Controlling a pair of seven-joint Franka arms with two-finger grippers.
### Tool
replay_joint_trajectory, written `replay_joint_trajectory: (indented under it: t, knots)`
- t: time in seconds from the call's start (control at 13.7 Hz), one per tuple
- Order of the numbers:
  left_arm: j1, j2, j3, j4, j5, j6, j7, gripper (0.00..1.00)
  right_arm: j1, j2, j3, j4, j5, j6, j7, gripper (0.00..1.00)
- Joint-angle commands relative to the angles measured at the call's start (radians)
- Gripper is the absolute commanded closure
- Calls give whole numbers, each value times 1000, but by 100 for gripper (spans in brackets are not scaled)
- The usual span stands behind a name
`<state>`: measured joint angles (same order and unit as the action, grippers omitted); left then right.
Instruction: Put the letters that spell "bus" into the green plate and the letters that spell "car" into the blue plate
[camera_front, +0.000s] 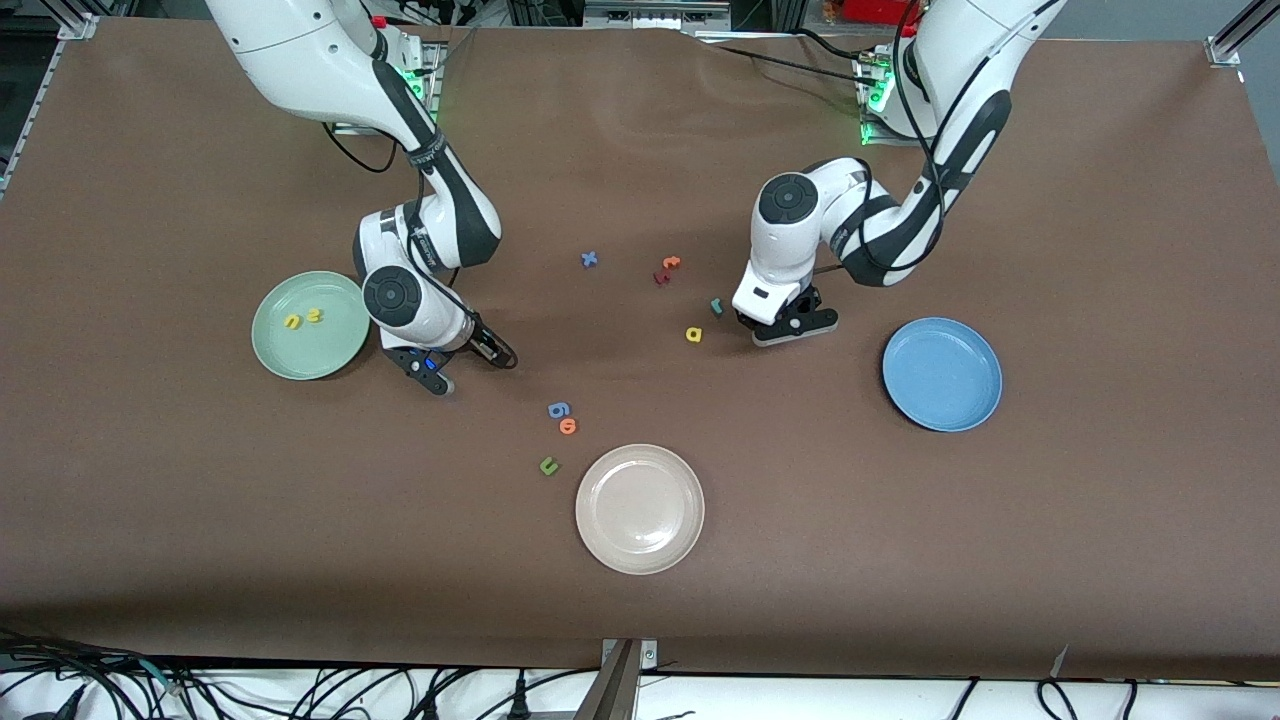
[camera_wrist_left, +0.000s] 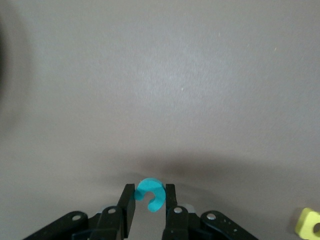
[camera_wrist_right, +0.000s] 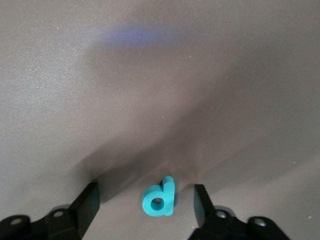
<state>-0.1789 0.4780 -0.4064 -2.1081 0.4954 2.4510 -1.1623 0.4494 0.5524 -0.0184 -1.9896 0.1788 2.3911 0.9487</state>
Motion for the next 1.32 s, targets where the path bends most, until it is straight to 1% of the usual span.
replay_joint_trajectory:
  t: [0.0, 0.07, 0.15, 0.22, 0.29, 0.37, 0.66, 0.8, 0.95, 1.1, 1.17, 1.24]
  knots:
    - [25, 13, -2, 164, -195, -230, 313, 99, 0, -20, 8, -37, 22, 28, 1, 23]
    - [56, 14, -2, 233, -258, -336, 438, 99, -1, -23, 8, -46, 22, 42, -1, 27]
    - [90, 10, -2, 265, -285, -396, 534, 98, -1, -26, 8, -52, 22, 49, -2, 29]
    - [122, 4, -2, 272, -290, -412, 609, 98, -1, -26, 8, -54, 22, 49, -4, 32]
    - [148, 1, -2, 273, -290, -412, 674, 98, -1, -26, 8, -54, 22, 49, -4, 34]
    - [172, 1, -2, 273, -287, -414, 747, 98, -1, -26, 8, -54, 22, 49, -4, 34]
    - [323, 1, 0, 269, -275, -417, 1075, 98, -1, -28, 8, -60, 22, 53, -7, 34]
    - [380, 8, 1, 270, -258, -408, 1237, 98, -1, -31, 8, -67, 22, 63, -10, 34]
    - [435, 10, 3, 269, -216, -399, 1295, 98, -1, -34, 8, -78, 22, 75, -10, 34]
    - [478, 19, 3, 238, -210, -305, 1337, 98, -1, -35, 8, -83, 22, 79, -13, 34]
    - [493, 21, 4, 203, -209, -244, 1348, 98, -1, -35, 8, -84, 22, 79, -30, 38]
    - [510, 19, 4, 162, -187, -180, 1348, 98, -4, -37, 8, -86, 22, 79, -42, 47]
